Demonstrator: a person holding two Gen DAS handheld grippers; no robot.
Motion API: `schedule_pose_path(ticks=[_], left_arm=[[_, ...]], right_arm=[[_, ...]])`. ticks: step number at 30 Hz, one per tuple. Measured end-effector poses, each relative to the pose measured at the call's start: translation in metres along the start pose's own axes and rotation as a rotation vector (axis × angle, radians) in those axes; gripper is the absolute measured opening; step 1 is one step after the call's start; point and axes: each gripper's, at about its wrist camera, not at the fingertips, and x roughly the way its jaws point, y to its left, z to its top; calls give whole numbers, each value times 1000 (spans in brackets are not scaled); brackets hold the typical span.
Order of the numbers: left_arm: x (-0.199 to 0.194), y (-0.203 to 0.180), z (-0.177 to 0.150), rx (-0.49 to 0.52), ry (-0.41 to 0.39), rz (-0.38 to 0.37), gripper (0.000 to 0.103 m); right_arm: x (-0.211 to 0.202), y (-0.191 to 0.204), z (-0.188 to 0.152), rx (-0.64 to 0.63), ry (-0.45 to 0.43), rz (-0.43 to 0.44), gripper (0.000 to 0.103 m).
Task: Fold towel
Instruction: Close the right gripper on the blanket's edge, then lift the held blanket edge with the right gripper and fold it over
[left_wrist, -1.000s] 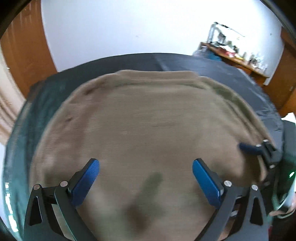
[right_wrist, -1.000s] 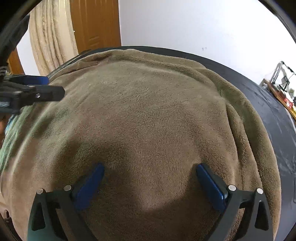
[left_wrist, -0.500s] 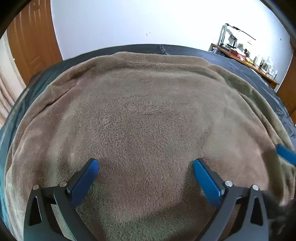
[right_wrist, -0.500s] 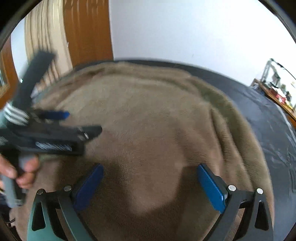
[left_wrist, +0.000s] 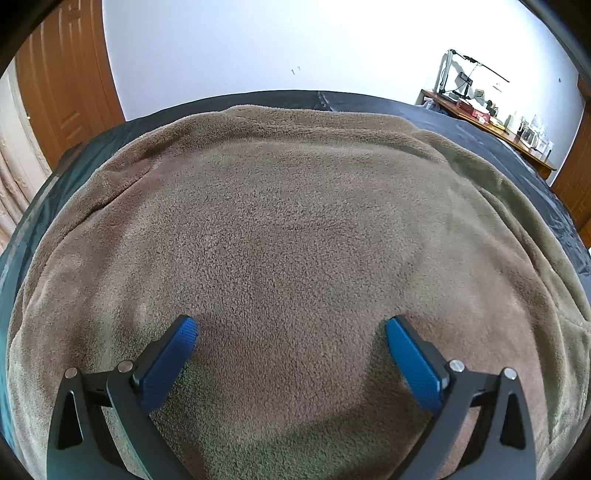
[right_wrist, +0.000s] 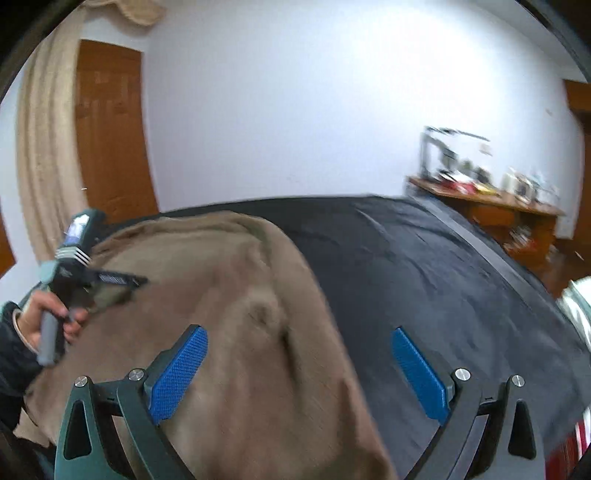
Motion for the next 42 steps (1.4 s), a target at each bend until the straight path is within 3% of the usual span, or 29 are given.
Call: schedule_pose_path(ticks=[9,15,17,22,29,30,35,39,42], left_arm=[[1,2,1,4,0,-4,102],[0,4,0,5,-1,-4,102],[0,5,0,5,-1,-3,102],[0,5,0,3,-2,1,102],[1,5,0,2,-2,3,102],[1,6,0,3,-2,3,102],[1,6,0,3,-2,4,102],[1,5,0,3,-3,4,102],[1,5,0,3,-3,4,102]], right_arm=[[-58,-70,-60,144,61,24,101],[-81,-102,-90,191,152,115,76],[-81,-107,-108,178,197,140,70],[-64,-110,-137,175,272,222,69],[-27,-95,-145,135,317,319,67],[-24,-92,-147,123,326,332,64],[-24,-79,-157,50,353,339,20],[-48,-78,-148,47,290,310,14],[-80,-81,-129,50,191,264,13]])
